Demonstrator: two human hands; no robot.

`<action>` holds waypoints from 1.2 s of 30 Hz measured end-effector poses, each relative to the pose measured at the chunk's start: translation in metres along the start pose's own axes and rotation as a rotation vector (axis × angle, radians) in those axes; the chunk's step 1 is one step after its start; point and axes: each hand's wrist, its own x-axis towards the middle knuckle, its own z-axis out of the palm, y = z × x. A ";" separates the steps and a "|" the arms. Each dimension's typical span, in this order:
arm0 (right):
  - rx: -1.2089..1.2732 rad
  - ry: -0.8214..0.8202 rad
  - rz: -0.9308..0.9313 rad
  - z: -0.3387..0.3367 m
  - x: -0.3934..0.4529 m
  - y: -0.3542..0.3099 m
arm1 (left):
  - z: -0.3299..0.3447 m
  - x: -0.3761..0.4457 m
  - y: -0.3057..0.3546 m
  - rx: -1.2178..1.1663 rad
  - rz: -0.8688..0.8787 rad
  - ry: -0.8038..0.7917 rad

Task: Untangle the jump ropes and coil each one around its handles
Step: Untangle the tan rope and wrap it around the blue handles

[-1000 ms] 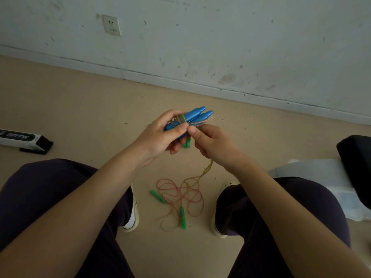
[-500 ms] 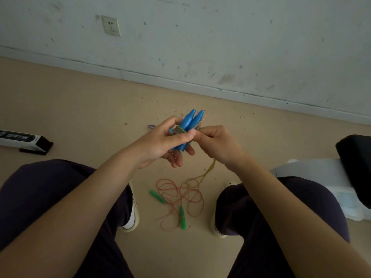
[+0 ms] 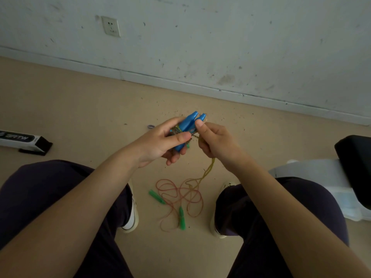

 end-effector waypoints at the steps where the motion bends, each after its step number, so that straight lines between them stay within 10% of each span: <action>1: 0.013 0.011 0.001 0.000 0.000 0.000 | 0.001 0.000 0.000 -0.014 0.000 0.003; 36: -0.196 -0.054 -0.051 0.006 0.008 0.012 | 0.003 0.010 -0.006 -0.280 0.159 0.316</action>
